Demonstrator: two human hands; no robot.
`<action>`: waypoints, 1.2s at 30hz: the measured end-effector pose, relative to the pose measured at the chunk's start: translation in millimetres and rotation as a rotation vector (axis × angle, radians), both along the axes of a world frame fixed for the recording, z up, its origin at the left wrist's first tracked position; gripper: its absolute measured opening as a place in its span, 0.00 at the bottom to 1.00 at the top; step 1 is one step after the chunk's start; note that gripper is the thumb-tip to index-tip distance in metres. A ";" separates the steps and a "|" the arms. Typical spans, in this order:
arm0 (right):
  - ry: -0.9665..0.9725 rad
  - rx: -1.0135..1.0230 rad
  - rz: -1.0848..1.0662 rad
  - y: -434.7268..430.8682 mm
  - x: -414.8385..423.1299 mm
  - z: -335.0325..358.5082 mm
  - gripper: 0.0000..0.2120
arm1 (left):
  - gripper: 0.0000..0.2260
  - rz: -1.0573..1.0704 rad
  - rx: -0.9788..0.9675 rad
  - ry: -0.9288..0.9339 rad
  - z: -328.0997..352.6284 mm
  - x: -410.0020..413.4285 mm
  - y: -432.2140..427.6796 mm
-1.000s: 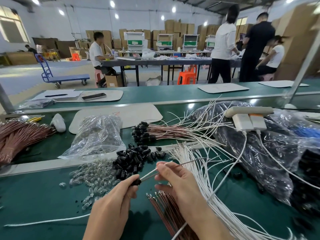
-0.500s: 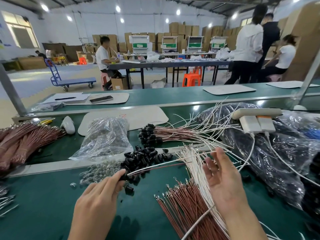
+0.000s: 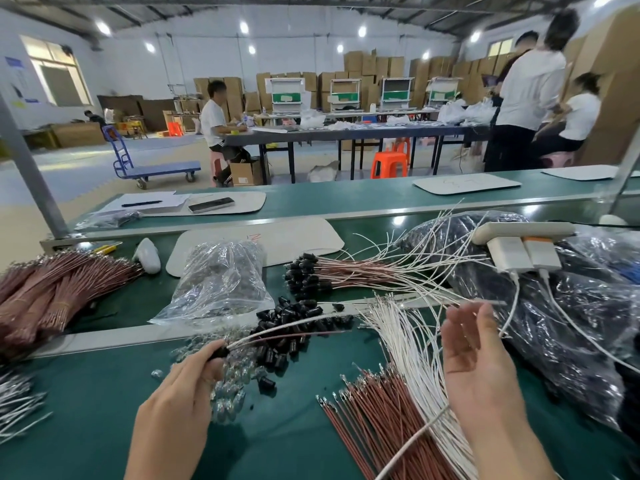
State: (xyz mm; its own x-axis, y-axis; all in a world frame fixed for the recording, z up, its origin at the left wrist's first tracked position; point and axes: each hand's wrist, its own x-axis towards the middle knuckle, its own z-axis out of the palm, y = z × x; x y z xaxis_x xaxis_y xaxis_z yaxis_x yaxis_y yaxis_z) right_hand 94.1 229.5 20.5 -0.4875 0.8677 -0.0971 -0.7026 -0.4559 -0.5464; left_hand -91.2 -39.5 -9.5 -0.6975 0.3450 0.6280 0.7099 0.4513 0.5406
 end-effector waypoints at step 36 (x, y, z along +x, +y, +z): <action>-0.479 0.563 0.531 -78.2 -51.9 -19.3 0.06 | 0.10 -0.373 0.233 -0.609 -8.9 49.8 44.9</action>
